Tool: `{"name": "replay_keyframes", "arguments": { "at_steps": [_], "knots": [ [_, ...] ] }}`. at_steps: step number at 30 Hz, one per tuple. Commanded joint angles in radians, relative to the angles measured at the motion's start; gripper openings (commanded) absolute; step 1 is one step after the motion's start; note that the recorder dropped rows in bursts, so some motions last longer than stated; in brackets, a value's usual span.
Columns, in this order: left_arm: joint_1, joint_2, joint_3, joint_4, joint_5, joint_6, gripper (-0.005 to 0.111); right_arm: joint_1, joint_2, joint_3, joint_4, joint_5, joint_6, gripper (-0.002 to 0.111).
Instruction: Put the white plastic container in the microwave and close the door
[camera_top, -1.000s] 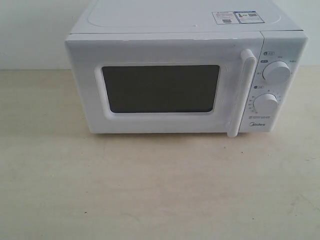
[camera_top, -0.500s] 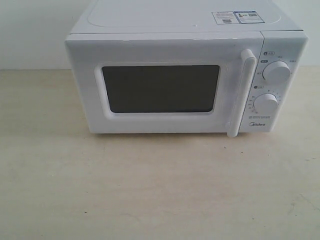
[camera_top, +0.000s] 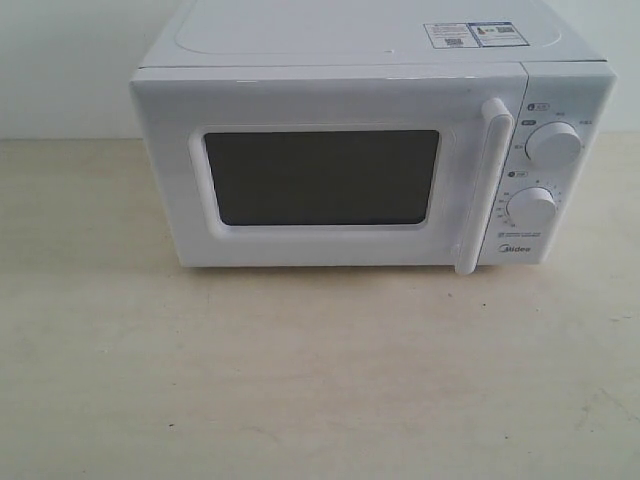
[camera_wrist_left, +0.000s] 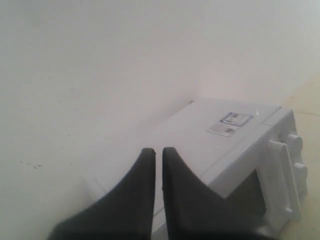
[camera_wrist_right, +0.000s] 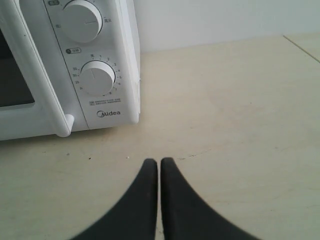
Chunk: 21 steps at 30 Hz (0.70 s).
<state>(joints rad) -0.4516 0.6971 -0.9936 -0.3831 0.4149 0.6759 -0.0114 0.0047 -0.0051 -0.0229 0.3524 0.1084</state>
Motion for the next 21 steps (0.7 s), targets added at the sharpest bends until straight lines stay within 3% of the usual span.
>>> {"name": "replay_keyframes", "arguments": {
  "at_steps": [1,6,10,13,18,21],
  "knots": [
    [0.064,-0.162,-0.007,0.110,0.050,-0.195,0.004,-0.005,-0.005,0.005,-0.007,-0.003,-0.002,0.000],
    [0.213,-0.320,0.033,0.251,0.113,-0.296,0.004,-0.005,-0.005,0.005,-0.007,-0.003,-0.002,0.000],
    [0.344,-0.424,0.141,0.421,0.091,-0.385,0.004,-0.005,-0.005,0.005,-0.007,-0.003,-0.002,0.000],
    [0.417,-0.503,0.244,0.586,0.091,-0.551,0.004,-0.005,-0.005,0.005,-0.007,-0.003,-0.002,0.000],
    [0.500,-0.616,0.421,0.736,0.077,-0.839,0.004,-0.005,-0.005,0.005,-0.007,-0.003,-0.002,0.000],
    [0.529,-0.682,0.532,0.743,-0.021,-0.902,0.004,-0.005,-0.005,0.005,-0.007,-0.003,-0.002,0.000]
  ]
}}
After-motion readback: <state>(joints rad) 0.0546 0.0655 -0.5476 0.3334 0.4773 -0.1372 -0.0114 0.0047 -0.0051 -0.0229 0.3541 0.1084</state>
